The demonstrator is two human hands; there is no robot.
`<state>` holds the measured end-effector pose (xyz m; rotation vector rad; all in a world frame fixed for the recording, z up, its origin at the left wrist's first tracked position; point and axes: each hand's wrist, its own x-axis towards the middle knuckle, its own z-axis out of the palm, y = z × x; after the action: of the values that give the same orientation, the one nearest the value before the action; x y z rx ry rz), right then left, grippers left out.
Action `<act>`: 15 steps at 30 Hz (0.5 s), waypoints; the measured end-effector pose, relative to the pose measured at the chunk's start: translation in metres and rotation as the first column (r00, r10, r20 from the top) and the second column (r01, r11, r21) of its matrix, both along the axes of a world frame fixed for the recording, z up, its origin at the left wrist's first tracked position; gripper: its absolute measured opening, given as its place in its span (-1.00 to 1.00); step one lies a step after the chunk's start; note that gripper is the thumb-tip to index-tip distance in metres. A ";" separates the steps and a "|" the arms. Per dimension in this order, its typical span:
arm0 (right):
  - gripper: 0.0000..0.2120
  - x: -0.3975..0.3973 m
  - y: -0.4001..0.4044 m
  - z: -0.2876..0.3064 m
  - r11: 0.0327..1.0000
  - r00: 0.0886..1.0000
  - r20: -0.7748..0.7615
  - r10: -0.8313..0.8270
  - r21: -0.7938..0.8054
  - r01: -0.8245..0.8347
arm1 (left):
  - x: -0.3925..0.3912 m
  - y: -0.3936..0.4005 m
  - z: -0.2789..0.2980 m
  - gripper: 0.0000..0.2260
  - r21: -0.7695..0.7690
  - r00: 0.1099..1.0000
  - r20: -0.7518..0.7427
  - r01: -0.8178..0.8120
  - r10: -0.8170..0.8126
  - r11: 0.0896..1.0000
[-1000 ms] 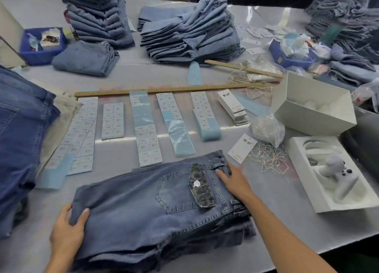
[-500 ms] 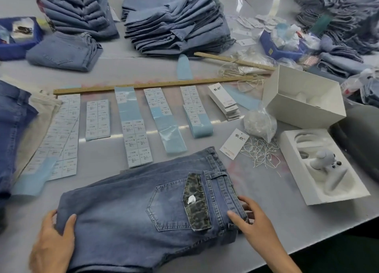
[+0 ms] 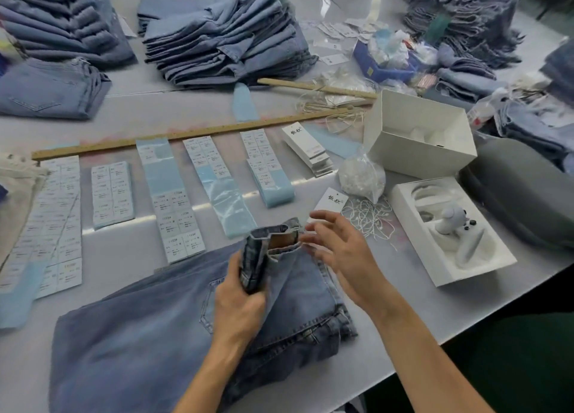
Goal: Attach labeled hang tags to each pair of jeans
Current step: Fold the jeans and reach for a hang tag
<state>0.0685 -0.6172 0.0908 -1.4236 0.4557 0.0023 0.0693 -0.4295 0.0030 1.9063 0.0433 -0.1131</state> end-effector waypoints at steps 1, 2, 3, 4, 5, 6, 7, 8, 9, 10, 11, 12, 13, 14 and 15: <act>-0.77 -0.008 -0.007 -0.008 0.975 1.000 -0.020 -0.016 -0.221 0.012 | 0.006 0.010 -0.004 -0.61 -0.109 0.997 -0.047 -0.063 0.058 0.992; -0.75 -0.017 -0.014 -0.020 0.917 0.996 -0.081 -0.022 -0.399 -0.012 | 0.010 0.021 -0.006 -0.59 -0.202 0.993 -0.061 -0.116 0.106 0.973; -0.73 -0.029 -0.017 -0.034 0.873 0.984 -0.176 -0.019 -0.483 -0.070 | 0.014 0.031 -0.006 -0.59 -0.280 0.988 -0.054 -0.153 0.143 0.948; -0.71 -0.040 -0.019 -0.048 0.871 0.962 -0.274 -0.012 -0.475 -0.124 | 0.016 0.041 -0.003 -0.63 -0.343 0.984 -0.049 -0.180 0.174 0.922; -0.69 -0.051 -0.020 -0.062 0.883 0.931 -0.366 0.006 -0.435 -0.176 | 0.018 0.050 0.001 -0.65 -0.401 0.978 -0.052 -0.207 0.204 0.892; -0.68 -0.060 -0.020 -0.074 0.893 0.907 -0.421 0.022 -0.399 -0.206 | 0.018 0.058 0.006 -0.63 -0.458 0.971 -0.066 -0.232 0.228 0.858; -0.67 -0.069 -0.021 -0.084 0.888 0.900 -0.436 0.021 -0.406 -0.218 | 0.018 0.065 0.010 -0.57 -0.509 0.967 -0.085 -0.251 0.242 0.823; -0.65 -0.074 -0.022 -0.090 0.884 0.901 -0.433 0.012 -0.416 -0.211 | 0.018 0.072 0.015 -0.52 -0.543 0.961 -0.105 -0.269 0.254 0.795; -0.63 -0.076 -0.023 -0.093 0.891 0.905 -0.425 -0.007 -0.415 -0.187 | 0.017 0.077 0.019 -0.51 -0.574 0.956 -0.118 -0.286 0.268 0.768; -0.61 -0.076 -0.025 -0.091 0.909 0.906 -0.421 -0.042 -0.392 -0.141 | 0.017 0.081 0.021 -0.55 -0.606 0.953 -0.122 -0.293 0.278 0.739; -0.61 -0.075 -0.026 -0.088 0.931 0.909 -0.409 -0.080 -0.356 -0.078 | 0.016 0.084 0.024 -0.62 -0.630 0.949 -0.121 -0.299 0.290 0.717; -0.61 -0.073 -0.029 -0.085 0.943 0.916 -0.388 -0.105 -0.331 -0.032 | 0.015 0.085 0.028 -0.67 -0.648 0.945 -0.115 -0.304 0.305 0.699; -0.61 -0.071 -0.033 -0.081 0.950 0.928 -0.358 -0.105 -0.313 -0.013 | 0.013 0.087 0.031 -0.66 -0.661 0.939 -0.106 -0.312 0.327 0.682; -0.61 -0.071 -0.036 -0.075 0.956 0.942 -0.329 -0.068 -0.293 -0.034 | 0.012 0.087 0.033 -0.64 -0.683 0.933 -0.099 -0.317 0.346 0.658; -0.60 -0.071 -0.038 -0.068 0.961 0.955 -0.296 -0.015 -0.269 -0.068 | 0.011 0.087 0.033 -0.63 -0.699 0.925 -0.096 -0.325 0.367 0.637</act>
<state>-0.0022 -0.6551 0.0224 -1.7146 0.7053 0.1826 0.0802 -0.3428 0.0357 1.0870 0.2919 0.1733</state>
